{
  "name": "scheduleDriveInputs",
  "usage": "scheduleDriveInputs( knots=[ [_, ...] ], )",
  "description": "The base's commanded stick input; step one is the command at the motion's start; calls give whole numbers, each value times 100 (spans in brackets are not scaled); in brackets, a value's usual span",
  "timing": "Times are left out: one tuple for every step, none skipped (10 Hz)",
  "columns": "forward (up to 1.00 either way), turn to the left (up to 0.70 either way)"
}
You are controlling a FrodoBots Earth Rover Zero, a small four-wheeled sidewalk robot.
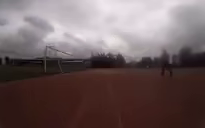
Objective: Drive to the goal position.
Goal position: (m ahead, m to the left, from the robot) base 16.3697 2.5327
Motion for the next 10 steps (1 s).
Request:
scheduleDriveInputs(
  knots=[
    [70,0],
    [70,0],
    [70,0],
    [70,0],
    [70,0],
    [70,0],
    [70,0],
    [70,0],
    [70,0],
    [70,0]
  ],
)
